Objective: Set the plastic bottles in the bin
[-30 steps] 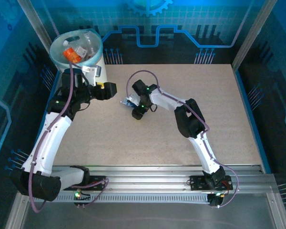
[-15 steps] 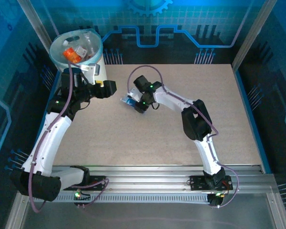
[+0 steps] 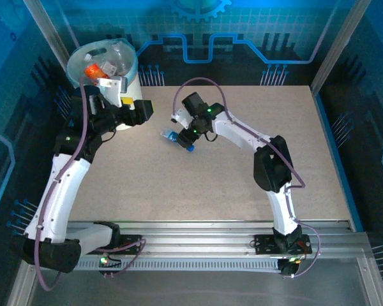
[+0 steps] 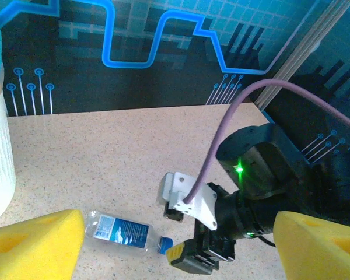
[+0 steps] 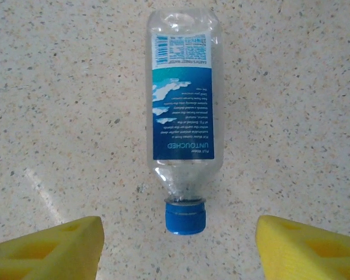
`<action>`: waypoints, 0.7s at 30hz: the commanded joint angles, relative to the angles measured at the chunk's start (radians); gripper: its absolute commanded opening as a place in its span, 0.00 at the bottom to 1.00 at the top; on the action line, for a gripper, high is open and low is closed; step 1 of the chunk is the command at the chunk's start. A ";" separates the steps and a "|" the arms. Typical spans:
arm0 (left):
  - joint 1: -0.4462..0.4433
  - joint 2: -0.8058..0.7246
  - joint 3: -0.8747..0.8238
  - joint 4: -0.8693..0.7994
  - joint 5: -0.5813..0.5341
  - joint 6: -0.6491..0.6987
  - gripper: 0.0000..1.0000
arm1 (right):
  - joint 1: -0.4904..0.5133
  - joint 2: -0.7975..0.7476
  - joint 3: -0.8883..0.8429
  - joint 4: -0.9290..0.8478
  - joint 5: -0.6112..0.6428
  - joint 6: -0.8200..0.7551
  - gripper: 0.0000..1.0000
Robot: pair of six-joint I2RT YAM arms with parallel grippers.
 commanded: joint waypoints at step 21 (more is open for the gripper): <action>-0.003 -0.091 0.018 -0.040 -0.023 0.015 0.86 | -0.009 0.072 -0.068 0.020 -0.033 0.081 0.11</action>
